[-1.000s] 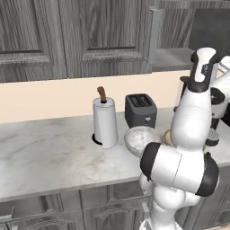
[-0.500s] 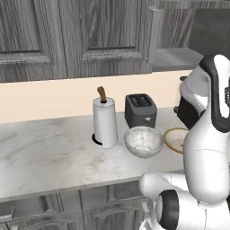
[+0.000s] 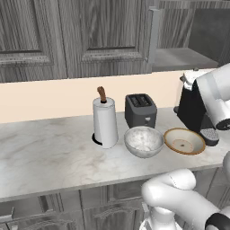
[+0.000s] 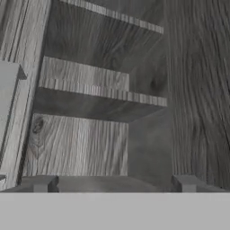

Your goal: Open the cabinet. Pick the bowls from the counter and place them in the cabinet. Then close the cabinet.

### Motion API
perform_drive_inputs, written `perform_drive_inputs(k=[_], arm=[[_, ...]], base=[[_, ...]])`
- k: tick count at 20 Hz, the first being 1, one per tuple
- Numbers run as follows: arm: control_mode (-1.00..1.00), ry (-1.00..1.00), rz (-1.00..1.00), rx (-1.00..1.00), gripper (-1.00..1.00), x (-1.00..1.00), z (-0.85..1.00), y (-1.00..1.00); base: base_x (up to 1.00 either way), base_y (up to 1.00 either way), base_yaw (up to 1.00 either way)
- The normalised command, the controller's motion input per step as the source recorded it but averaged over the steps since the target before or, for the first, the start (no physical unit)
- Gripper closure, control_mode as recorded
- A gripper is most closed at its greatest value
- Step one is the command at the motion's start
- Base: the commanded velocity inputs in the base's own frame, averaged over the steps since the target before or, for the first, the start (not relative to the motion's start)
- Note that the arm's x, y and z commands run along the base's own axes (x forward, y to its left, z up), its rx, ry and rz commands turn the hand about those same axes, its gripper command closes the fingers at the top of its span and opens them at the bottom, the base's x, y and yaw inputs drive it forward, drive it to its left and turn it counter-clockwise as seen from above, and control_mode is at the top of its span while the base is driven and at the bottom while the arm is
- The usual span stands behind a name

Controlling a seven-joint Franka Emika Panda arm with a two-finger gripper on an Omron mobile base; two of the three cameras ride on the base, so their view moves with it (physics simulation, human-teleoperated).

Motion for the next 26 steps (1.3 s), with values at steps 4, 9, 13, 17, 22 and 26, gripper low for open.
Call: perform_drive_inputs(k=[4,9,13,17,22,26], arm=[[-1.0,0.2,0.27,0.0,-1.0,0.0,0.27,1.0],[-1.0,0.34,0.24,0.06,-1.0,0.0,0.13,1.0],[-1.0,0.3,0.11,0.0,-1.0,0.08,0.26,0.95],[-1.0,0.15,0.02,0.0,-1.0,0.06,0.51,0.73],[-1.0,0.0,-0.01,-0.05,-1.0,0.01,0.65,0.24],[-1.0,0.0,-0.05,0.0,-1.0,0.0,0.57,0.0]], base=[[0.0,0.0,0.0],[0.0,0.0,0.0],[0.0,0.0,0.0],[0.0,0.0,0.0],[0.0,0.0,0.0],[0.0,0.0,0.0]])
